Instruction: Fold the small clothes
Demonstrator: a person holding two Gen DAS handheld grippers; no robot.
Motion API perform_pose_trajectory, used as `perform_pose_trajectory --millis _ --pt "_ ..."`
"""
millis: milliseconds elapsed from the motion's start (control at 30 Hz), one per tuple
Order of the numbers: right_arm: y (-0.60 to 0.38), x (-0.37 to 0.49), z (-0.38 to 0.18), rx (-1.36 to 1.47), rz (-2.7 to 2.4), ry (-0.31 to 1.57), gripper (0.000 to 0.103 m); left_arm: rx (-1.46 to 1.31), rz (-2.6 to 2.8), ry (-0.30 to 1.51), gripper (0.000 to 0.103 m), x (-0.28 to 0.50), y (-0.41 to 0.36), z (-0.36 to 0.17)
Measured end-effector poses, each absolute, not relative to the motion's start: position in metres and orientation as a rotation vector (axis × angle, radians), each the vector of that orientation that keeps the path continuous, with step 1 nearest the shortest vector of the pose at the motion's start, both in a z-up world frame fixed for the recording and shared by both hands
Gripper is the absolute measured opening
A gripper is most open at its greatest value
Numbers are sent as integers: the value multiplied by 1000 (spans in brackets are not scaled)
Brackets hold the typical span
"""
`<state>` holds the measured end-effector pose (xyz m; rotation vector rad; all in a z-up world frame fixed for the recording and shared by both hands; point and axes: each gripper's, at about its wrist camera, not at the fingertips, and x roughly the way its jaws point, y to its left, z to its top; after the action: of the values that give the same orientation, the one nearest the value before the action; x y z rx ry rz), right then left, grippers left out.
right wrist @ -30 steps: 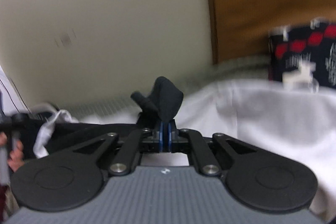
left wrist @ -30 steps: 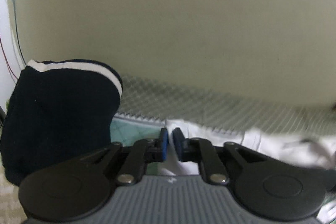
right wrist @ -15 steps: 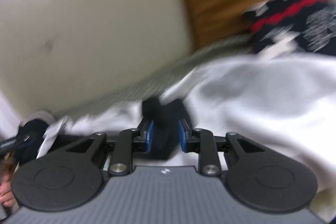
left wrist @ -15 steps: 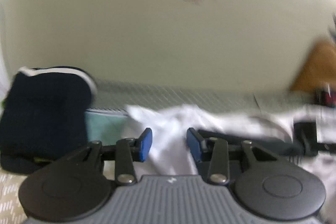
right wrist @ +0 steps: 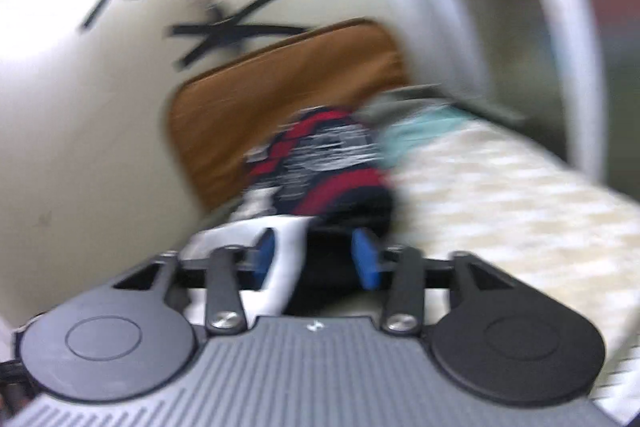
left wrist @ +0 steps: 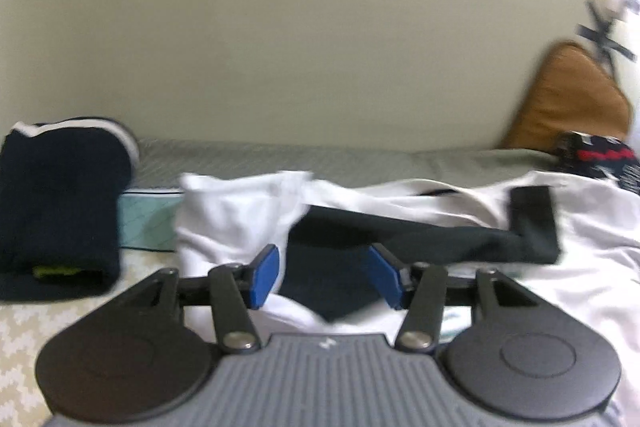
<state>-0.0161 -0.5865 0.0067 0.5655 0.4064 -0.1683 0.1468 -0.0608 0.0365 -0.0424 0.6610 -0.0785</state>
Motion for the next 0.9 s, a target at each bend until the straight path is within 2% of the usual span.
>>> perform_pose_trajectory --millis 267,300,333,433,600,833,900 --pt "-583 9 -34 571 -163 530 54 -10 -169 701 52 129 -102 25" --pt "-582 17 -35 548 -168 548 40 -12 -169 707 52 127 -102 24" --pt "-586 24 -36 540 -169 581 6 -17 -167 715 52 124 -102 22" --pt "-590 24 -24 722 -12 587 7 -43 -164 726 52 121 -91 16" --pt "-545 32 42 858 346 534 7 -188 -182 730 52 117 -60 24" --pt "-412 116 103 762 584 574 8 -300 -171 664 56 101 -26 42" --pt "-369 147 101 745 602 608 14 -318 -160 650 59 97 -18 45"
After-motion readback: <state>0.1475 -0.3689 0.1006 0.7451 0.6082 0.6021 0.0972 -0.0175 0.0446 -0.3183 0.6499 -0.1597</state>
